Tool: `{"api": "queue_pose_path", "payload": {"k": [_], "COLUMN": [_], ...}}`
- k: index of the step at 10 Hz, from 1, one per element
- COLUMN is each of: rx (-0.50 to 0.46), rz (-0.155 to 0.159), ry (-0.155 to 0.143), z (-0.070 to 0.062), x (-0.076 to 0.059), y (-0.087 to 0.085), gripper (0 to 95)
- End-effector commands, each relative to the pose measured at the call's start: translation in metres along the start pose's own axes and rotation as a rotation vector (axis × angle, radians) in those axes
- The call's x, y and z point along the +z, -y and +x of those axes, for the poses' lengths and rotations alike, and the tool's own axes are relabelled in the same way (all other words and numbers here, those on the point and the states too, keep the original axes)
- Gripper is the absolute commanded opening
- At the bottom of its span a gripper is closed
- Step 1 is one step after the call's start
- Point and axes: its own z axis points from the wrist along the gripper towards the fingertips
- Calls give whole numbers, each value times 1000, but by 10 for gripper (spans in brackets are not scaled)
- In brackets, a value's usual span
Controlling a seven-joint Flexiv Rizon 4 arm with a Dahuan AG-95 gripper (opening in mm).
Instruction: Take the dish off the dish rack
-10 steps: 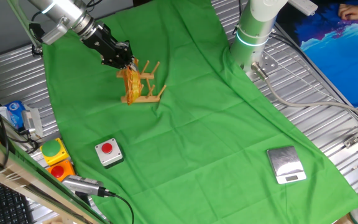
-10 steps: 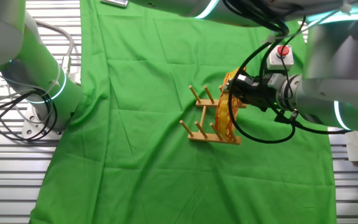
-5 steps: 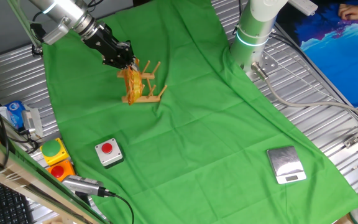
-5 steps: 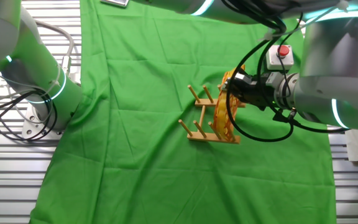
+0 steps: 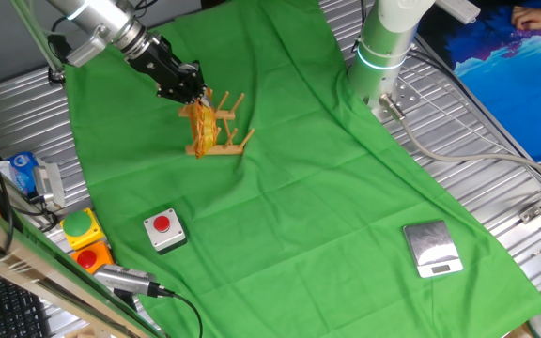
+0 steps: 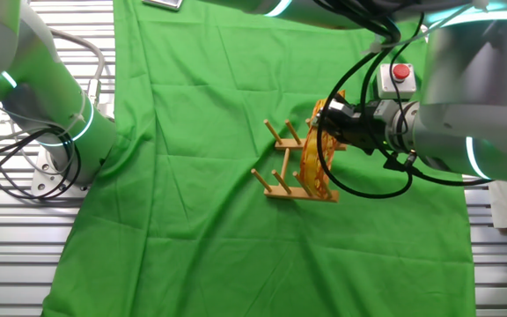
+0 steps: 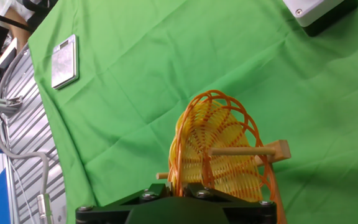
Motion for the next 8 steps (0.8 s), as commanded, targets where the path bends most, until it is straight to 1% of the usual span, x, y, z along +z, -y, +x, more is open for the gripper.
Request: {"api": "queue_pose_path", "payload": {"k": [1, 8], "rx": [1, 0], "rz": [-2, -4], "ry": [1, 0], "z": [0, -4], "x": [0, 0], "y": [0, -2], "gripper": [0, 0]}}
